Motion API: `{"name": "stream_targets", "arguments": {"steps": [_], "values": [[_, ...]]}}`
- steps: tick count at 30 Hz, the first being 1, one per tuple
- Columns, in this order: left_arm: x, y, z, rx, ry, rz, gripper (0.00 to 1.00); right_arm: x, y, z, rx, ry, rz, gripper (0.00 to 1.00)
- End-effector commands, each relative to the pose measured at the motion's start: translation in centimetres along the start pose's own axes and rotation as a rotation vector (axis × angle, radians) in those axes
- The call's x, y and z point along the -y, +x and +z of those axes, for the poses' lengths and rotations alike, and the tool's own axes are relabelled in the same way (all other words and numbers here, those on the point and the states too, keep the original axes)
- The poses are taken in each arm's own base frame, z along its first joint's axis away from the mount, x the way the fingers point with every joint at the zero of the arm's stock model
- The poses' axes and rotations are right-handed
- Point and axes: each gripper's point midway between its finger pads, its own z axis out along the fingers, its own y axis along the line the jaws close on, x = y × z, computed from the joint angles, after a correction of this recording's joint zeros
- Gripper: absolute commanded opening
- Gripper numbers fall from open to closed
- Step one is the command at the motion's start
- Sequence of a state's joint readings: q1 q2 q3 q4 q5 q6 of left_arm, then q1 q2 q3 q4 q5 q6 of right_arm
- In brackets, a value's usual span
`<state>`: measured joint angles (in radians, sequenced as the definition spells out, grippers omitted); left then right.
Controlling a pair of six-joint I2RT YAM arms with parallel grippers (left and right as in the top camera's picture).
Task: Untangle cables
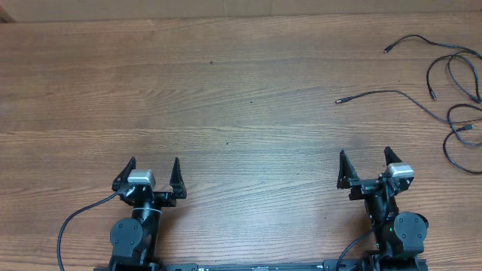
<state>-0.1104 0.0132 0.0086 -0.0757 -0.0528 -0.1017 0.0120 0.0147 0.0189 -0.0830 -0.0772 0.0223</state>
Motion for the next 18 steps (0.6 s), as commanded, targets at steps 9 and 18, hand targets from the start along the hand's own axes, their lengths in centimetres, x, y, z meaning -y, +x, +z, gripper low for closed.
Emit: {"name": "stream_targets", "arguments": {"steps": [9, 18], "values": [[0.02, -0.05, -0.03, 0.006, 0.004, -0.011, 1.00, 0.34, 0.16, -0.01, 0.005, 0.016, 0.004, 1.00], [0.02, -0.05, -0.03, 0.006, 0.004, -0.011, 1.00, 0.34, 0.17, -0.01, 0.005, 0.016, 0.004, 1.00]]}}
